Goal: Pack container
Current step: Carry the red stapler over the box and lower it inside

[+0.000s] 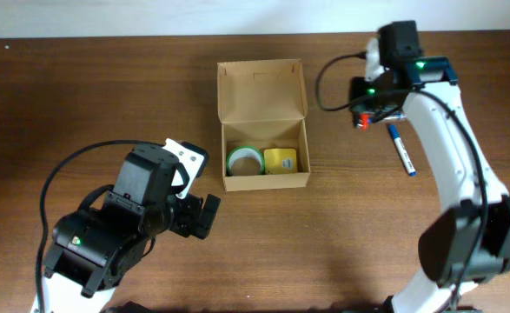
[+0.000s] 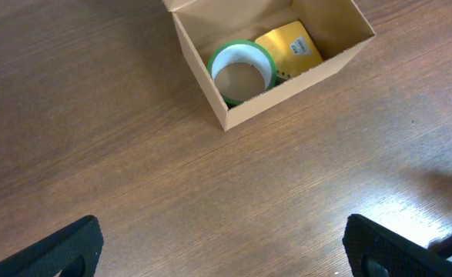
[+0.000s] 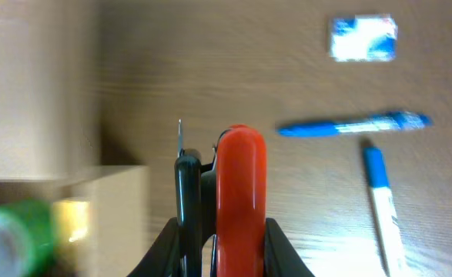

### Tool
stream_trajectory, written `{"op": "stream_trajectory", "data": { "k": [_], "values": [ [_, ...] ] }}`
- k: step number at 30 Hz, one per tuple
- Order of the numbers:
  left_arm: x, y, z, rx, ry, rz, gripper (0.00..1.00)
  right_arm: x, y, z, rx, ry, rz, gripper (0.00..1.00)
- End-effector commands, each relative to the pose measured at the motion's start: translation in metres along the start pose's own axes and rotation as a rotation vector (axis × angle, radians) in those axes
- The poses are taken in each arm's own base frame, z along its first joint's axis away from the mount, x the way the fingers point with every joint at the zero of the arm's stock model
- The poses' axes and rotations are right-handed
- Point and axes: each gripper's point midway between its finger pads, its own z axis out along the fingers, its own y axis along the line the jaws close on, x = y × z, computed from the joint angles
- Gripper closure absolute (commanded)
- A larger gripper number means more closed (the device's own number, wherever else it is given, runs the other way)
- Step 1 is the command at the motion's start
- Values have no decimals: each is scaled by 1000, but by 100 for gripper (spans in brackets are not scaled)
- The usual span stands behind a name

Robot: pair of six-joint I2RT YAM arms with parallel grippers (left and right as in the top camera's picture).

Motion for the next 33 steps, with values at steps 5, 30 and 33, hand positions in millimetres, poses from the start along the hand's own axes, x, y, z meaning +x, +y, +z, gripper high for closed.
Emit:
{"op": "stream_trajectory", "data": {
  "k": [5, 30, 33],
  "values": [
    [-6, -2, -8, 14, -33, 15, 0, 11, 100, -43, -155, -59, -236, 88],
    [-6, -2, -8, 14, -33, 15, 0, 60, 187, -39, -252, -20, -708, 93],
    [-6, -2, -8, 14, -33, 15, 0, 61, 187, -34, -250, -17, -777, 93]
  ]
}}
